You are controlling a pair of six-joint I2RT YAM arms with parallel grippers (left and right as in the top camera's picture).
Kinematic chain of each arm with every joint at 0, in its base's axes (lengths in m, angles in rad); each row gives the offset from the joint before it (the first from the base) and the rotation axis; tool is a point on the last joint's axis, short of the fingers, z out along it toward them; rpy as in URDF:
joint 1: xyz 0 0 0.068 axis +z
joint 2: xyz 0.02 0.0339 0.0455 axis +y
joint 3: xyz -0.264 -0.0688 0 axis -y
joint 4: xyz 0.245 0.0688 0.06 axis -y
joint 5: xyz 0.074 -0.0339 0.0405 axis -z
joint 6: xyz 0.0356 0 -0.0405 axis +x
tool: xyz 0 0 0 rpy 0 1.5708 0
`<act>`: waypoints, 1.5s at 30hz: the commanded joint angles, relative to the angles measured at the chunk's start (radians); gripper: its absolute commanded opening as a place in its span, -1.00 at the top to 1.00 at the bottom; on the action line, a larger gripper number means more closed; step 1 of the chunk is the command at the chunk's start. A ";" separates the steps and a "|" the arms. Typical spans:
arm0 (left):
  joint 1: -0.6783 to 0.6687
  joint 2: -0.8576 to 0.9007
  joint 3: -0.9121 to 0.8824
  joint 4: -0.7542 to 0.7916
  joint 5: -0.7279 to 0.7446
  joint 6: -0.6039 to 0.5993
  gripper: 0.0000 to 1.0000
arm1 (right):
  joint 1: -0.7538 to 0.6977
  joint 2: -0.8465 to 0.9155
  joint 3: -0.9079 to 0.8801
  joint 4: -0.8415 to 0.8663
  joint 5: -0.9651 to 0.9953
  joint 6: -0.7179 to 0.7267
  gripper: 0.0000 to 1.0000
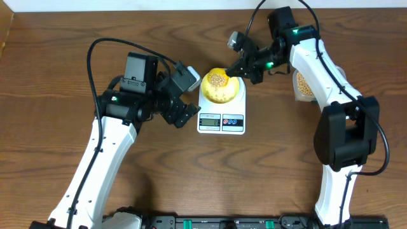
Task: Scoop item into bowl and weigh 50g on scale
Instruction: 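Tilt the scoop over the yellow bowl to pour soybeans in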
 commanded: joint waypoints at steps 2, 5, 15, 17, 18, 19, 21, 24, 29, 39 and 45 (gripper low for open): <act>0.005 -0.007 -0.017 0.003 -0.006 0.010 -0.77 | 0.005 0.013 -0.006 0.039 -0.017 -0.076 0.98; 0.005 -0.007 -0.017 0.003 -0.006 0.010 -0.76 | 0.005 0.013 -0.006 0.056 -0.018 -0.123 0.98; 0.005 -0.007 -0.017 0.003 -0.006 0.010 -0.76 | 0.005 0.013 -0.006 0.060 -0.017 -0.333 0.99; 0.005 -0.007 -0.017 0.003 -0.006 0.010 -0.76 | 0.005 0.013 -0.006 0.060 -0.017 -0.364 0.98; 0.005 -0.007 -0.017 0.003 -0.006 0.010 -0.76 | 0.005 0.013 -0.006 0.060 -0.017 -0.372 0.98; 0.005 -0.007 -0.017 0.003 -0.006 0.010 -0.76 | 0.005 0.013 -0.006 0.061 -0.017 -0.372 0.98; 0.005 -0.007 -0.017 0.003 -0.006 0.010 -0.76 | 0.005 0.013 -0.006 0.064 -0.013 -0.372 0.98; 0.005 -0.007 -0.017 0.003 -0.006 0.010 -0.76 | 0.005 0.013 -0.006 0.067 0.041 -0.371 0.98; 0.005 -0.007 -0.017 0.003 -0.006 0.010 -0.76 | 0.005 0.013 -0.006 0.068 0.057 -0.371 0.98; 0.005 -0.007 -0.017 0.003 -0.006 0.010 -0.76 | 0.006 0.010 -0.004 0.092 0.055 -0.245 0.98; 0.005 -0.007 -0.017 0.003 -0.006 0.010 -0.77 | 0.005 -0.029 -0.003 0.097 0.038 -0.068 0.98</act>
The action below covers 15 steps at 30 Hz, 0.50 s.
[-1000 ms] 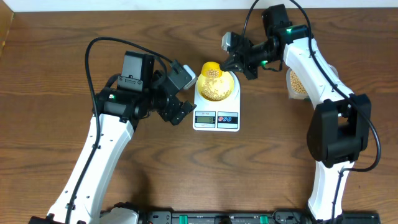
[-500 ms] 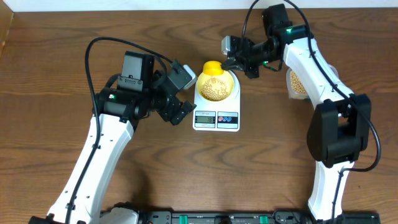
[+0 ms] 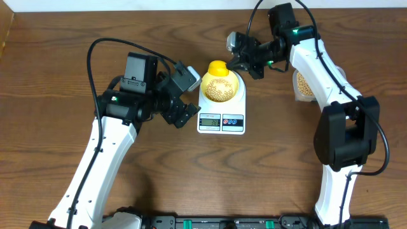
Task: Scoop item into bowl and weigh 50g on scale
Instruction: 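Tilt the scoop over the yellow bowl to pour soybeans in, then carry the empty scoop back right toward the soybean tub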
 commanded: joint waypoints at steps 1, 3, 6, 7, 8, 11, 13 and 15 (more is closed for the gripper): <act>0.005 -0.007 -0.017 0.003 -0.006 0.010 -0.76 | 0.005 -0.035 -0.003 -0.001 -0.031 0.124 0.98; 0.005 -0.007 -0.017 0.003 -0.006 0.010 -0.77 | 0.005 -0.055 -0.003 -0.002 -0.042 0.135 0.98; 0.005 -0.007 -0.017 0.003 -0.006 0.010 -0.77 | 0.006 -0.082 -0.003 -0.013 -0.041 0.134 0.98; 0.005 -0.007 -0.017 0.003 -0.006 0.010 -0.76 | 0.006 -0.085 -0.003 -0.014 -0.041 0.135 0.98; 0.005 -0.007 -0.017 0.003 -0.006 0.010 -0.76 | 0.006 -0.094 -0.003 -0.016 -0.041 0.138 0.98; 0.005 -0.007 -0.017 0.003 -0.006 0.010 -0.76 | 0.006 -0.114 -0.003 -0.025 -0.041 0.143 0.98; 0.005 -0.007 -0.017 0.003 -0.006 0.010 -0.76 | 0.006 -0.128 -0.003 -0.024 -0.040 0.159 0.98; 0.005 -0.007 -0.017 0.003 -0.006 0.010 -0.76 | 0.004 -0.147 -0.003 -0.024 -0.039 0.164 0.97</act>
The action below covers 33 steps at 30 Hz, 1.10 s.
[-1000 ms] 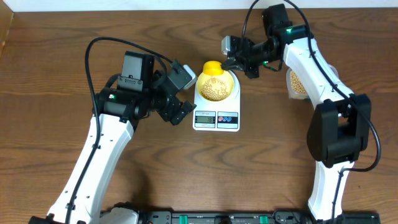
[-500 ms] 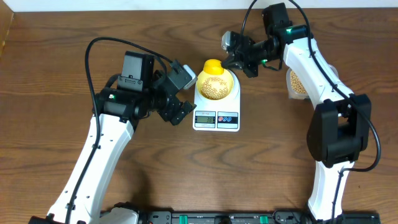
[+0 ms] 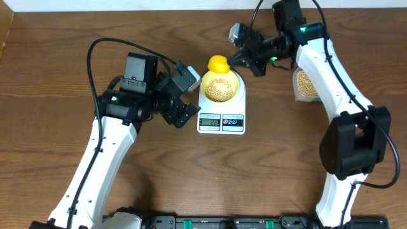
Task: Scoop item into bowl and weigh 50g on scale
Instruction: 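Carry the empty scoop back right toward the soybean tub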
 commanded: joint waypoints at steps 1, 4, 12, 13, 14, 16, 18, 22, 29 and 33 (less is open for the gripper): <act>0.005 -0.006 -0.017 0.003 -0.006 0.010 -0.76 | 0.003 -0.064 -0.002 0.001 -0.024 0.036 0.97; 0.005 -0.006 -0.017 0.003 -0.006 0.010 -0.76 | 0.003 -0.101 -0.002 0.001 0.034 0.036 0.97; 0.005 -0.006 -0.017 0.003 -0.006 0.010 -0.76 | 0.003 -0.196 -0.002 0.030 0.419 0.195 0.97; 0.005 -0.006 -0.017 0.003 -0.006 0.010 -0.76 | 0.003 -0.204 -0.002 0.030 0.464 0.209 0.97; 0.005 -0.006 -0.017 0.003 -0.006 0.010 -0.76 | 0.003 -0.211 -0.002 0.029 0.511 0.228 0.97; 0.005 -0.006 -0.017 0.003 -0.006 0.010 -0.76 | 0.002 -0.219 -0.002 0.029 0.600 0.273 0.97; 0.005 -0.006 -0.017 0.003 -0.006 0.010 -0.76 | 0.000 -0.219 -0.002 0.029 0.687 0.311 0.97; 0.005 -0.006 -0.017 0.003 -0.006 0.010 -0.76 | -0.004 -0.219 -0.003 0.020 0.869 0.398 0.97; 0.005 -0.006 -0.017 0.003 -0.006 0.010 -0.76 | -0.010 -0.218 -0.003 0.012 1.177 0.552 0.97; 0.005 -0.006 -0.017 0.003 -0.006 0.010 -0.76 | -0.045 -0.217 -0.003 -0.010 1.279 0.676 0.97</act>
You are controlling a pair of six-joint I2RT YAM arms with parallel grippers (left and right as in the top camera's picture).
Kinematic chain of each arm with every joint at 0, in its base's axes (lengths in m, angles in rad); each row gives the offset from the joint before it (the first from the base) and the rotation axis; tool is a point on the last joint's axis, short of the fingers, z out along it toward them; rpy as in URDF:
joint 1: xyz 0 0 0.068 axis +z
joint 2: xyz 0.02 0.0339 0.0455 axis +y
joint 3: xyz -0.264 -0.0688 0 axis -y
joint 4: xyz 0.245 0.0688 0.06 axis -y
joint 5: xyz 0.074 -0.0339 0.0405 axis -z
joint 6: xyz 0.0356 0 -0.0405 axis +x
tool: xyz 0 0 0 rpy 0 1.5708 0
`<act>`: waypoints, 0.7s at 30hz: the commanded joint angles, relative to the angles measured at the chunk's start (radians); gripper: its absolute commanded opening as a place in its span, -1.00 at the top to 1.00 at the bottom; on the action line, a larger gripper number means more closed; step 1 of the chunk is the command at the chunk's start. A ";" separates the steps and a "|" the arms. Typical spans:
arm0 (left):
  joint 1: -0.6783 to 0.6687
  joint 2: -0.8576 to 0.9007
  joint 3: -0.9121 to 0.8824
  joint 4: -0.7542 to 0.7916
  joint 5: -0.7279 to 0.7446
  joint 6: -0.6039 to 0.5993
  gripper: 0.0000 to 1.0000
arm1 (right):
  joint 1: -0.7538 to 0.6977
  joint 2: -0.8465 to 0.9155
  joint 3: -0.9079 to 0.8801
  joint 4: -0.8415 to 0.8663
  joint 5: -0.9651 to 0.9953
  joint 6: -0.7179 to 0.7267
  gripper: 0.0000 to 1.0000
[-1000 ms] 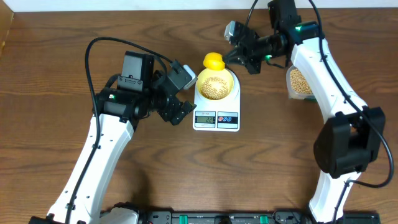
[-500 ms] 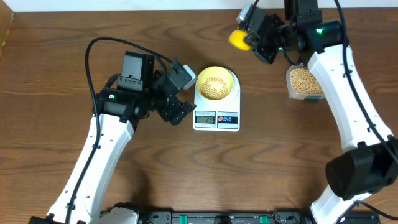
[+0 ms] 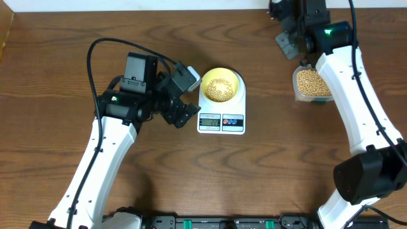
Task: Scoop item into bowl and weigh 50g on scale
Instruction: 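Carry the empty scoop back right toward the soybean tub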
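A yellow bowl (image 3: 221,88) with a heap of tan grains sits on the white scale (image 3: 221,113), whose display is too small to read. The clear container of grains (image 3: 311,84) stands at the right. My right gripper (image 3: 305,56) hangs over the container's far edge, pointing down; its fingers are covered by the wrist, and the yellow scoop is hidden. My left gripper (image 3: 183,114) rests open by the scale's left side, holding nothing.
The black cable (image 3: 95,57) of the left arm loops over the table at the left. A dark rail (image 3: 222,222) with connectors runs along the front edge. The right arm (image 3: 356,121) spans the right side down to its base.
The right gripper has moved from beside the bowl's far rim to above the grain container at the right. The yellow scoop, then seen by the bowl, no longer shows. The left arm is unchanged.
First the right gripper held the yellow scoop over the bowl on the scale. Then the scoop was at the bowl's far rim and the grains lay in the bowl. It drew back slightly, and now the gripper is over the container.
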 commanded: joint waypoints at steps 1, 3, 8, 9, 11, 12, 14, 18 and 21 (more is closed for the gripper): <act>0.005 -0.007 -0.017 0.003 -0.006 0.010 -0.76 | -0.048 -0.010 -0.003 -0.021 0.182 0.189 0.97; 0.005 -0.007 -0.017 0.003 -0.006 0.010 -0.77 | -0.080 -0.010 -0.003 -0.043 0.193 0.282 0.98; 0.005 -0.007 -0.017 0.003 -0.006 0.010 -0.77 | -0.174 -0.010 -0.003 -0.122 0.190 0.533 0.98; 0.005 -0.007 -0.017 0.003 -0.006 0.010 -0.76 | -0.190 -0.010 -0.004 -0.138 0.190 0.574 0.97; 0.005 -0.007 -0.017 0.003 -0.006 0.010 -0.76 | -0.220 -0.010 -0.003 -0.174 0.190 0.657 0.97; 0.005 -0.007 -0.017 0.003 -0.006 0.010 -0.76 | -0.231 -0.010 -0.004 -0.192 0.190 0.695 0.97; 0.005 -0.007 -0.017 0.003 -0.006 0.010 -0.77 | -0.251 -0.010 -0.004 -0.231 0.190 0.772 0.97; 0.005 -0.007 -0.017 0.003 -0.006 0.010 -0.76 | -0.267 -0.010 -0.006 -0.306 0.189 0.915 0.98; 0.005 -0.007 -0.017 0.003 -0.006 0.010 -0.76 | -0.267 -0.008 -0.021 -0.300 0.190 0.923 0.97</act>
